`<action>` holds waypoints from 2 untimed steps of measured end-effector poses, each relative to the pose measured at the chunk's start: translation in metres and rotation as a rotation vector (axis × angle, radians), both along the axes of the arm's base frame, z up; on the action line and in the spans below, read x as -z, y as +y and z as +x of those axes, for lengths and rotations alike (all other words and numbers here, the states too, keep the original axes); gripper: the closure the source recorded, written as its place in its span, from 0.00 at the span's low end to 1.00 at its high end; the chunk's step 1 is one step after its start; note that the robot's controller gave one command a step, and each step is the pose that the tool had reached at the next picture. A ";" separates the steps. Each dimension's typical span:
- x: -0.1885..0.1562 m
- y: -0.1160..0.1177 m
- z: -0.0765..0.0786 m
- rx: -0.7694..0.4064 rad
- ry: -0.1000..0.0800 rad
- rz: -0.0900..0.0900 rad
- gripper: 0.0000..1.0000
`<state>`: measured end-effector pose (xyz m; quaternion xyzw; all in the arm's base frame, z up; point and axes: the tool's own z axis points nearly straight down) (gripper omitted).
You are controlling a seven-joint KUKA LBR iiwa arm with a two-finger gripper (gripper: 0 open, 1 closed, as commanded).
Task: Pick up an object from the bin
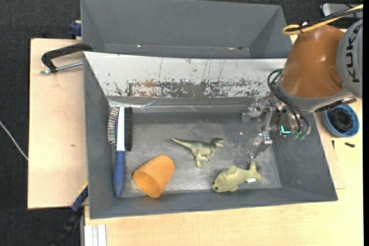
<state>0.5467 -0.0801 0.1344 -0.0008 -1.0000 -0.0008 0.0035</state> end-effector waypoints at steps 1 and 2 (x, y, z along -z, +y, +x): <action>0.063 0.041 0.002 0.104 -0.012 0.000 0.00; 0.060 0.115 -0.019 0.117 -0.008 0.002 0.00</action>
Offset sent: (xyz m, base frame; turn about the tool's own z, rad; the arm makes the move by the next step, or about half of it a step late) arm 0.0001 0.0392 -0.0644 0.1056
